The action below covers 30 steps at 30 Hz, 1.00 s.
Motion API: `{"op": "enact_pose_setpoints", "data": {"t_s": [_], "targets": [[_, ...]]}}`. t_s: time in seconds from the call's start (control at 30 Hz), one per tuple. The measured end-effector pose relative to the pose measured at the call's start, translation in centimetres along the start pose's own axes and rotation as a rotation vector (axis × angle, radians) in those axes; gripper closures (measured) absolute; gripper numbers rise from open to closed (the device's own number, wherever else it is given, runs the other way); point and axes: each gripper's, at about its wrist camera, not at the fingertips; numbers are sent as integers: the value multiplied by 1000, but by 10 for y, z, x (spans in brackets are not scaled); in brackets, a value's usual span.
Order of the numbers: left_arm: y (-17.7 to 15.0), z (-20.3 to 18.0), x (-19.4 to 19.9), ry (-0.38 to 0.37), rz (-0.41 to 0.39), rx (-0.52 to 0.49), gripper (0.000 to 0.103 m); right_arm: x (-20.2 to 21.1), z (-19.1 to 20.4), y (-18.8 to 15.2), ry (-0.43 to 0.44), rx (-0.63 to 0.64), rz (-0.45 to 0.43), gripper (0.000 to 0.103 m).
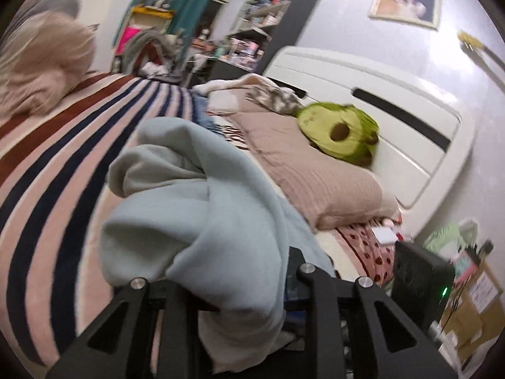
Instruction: Fold small clothes
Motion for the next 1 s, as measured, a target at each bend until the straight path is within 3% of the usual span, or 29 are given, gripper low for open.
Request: {"op": "enact_pose_setpoints", "data": {"t_s": [0.27, 0.43, 0.53, 0.63, 0.73, 0.83, 0.93, 1.0], "targets": [[-20, -41, -60, -43, 164, -91, 82, 59, -71, -3, -182, -102, -109, 86], [-39, -50, -82, -44, 248, -109, 81, 78, -92, -5, -237, -150, -147, 86], [-41, -55, -88, -64, 268, -112, 75, 84, -98, -5, -248, -166, -161, 86], [-40, -59, -85, -94, 275, -114, 60, 88, -99, -4, -249, -171, -164, 86], [-35, -63, -70, -172, 257, -99, 47, 86, -99, -2, -241, -166, -163, 80], [-28, -66, -45, -240, 205, -70, 44, 88, -92, 1, -240, -146, -166, 78], [-21, -65, -19, -209, 155, -79, 44, 93, -82, 10, -222, -133, -193, 64], [-17, -60, -6, -172, 129, -84, 43, 96, -73, 17, -204, -117, -209, 61]]}}
Point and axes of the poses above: each gripper's, at about its wrist camera, not at the fingertips, and x roughly against the way its jaws point, z to its left, y to its top, and after that the axes turned 10 degrees about -y, right-handed
